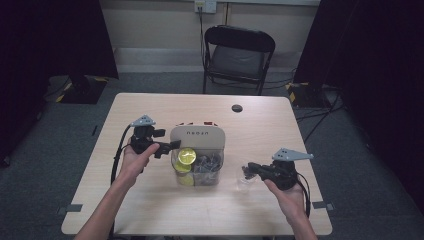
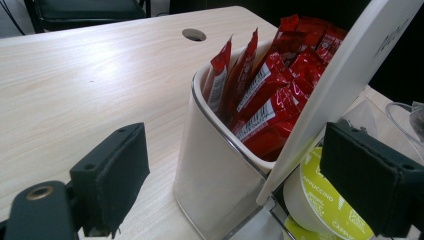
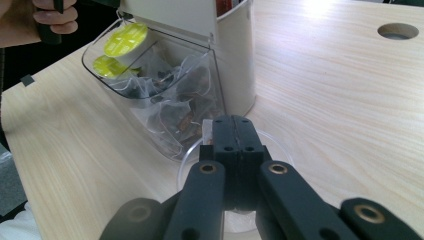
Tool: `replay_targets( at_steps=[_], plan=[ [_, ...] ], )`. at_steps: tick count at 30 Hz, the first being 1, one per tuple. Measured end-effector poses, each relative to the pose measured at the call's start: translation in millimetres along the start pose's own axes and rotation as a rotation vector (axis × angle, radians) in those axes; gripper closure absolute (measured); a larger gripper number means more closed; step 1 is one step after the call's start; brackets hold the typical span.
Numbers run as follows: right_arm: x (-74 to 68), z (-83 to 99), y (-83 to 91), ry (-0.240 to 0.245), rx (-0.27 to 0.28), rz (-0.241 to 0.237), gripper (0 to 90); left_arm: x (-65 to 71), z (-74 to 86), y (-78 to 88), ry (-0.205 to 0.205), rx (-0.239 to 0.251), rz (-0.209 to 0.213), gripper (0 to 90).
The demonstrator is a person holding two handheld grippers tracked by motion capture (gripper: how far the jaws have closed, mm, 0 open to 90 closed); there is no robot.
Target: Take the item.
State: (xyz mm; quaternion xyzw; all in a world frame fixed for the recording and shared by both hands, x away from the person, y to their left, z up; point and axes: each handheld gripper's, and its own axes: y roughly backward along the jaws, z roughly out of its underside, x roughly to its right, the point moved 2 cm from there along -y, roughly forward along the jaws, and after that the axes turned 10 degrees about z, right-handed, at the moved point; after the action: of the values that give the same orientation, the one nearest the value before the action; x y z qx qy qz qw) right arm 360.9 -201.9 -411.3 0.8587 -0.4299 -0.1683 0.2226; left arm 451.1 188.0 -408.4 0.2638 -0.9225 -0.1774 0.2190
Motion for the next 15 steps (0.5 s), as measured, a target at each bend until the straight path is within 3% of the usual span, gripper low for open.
replay_targets(
  at_steps=[2, 5, 15],
  plan=[
    [0.5, 0.4, -0.2, -0.006, -0.006, -0.002, 90.0, 0.5, 0.2, -1.2, 0.002, 0.005, 0.005, 11.8],
    [0.3, -0.1, 0.5, -0.007, 0.001, 0.001, 81.5, 0.6, 0.0, -1.0, -0.003, 0.004, 0.003, 11.9],
    [2.5, -1.6, 4.1, -0.017, 0.013, 0.011, 75.9, 0.4, 0.0, -0.7, -0.004, 0.002, 0.003, 12.1]
  ],
)
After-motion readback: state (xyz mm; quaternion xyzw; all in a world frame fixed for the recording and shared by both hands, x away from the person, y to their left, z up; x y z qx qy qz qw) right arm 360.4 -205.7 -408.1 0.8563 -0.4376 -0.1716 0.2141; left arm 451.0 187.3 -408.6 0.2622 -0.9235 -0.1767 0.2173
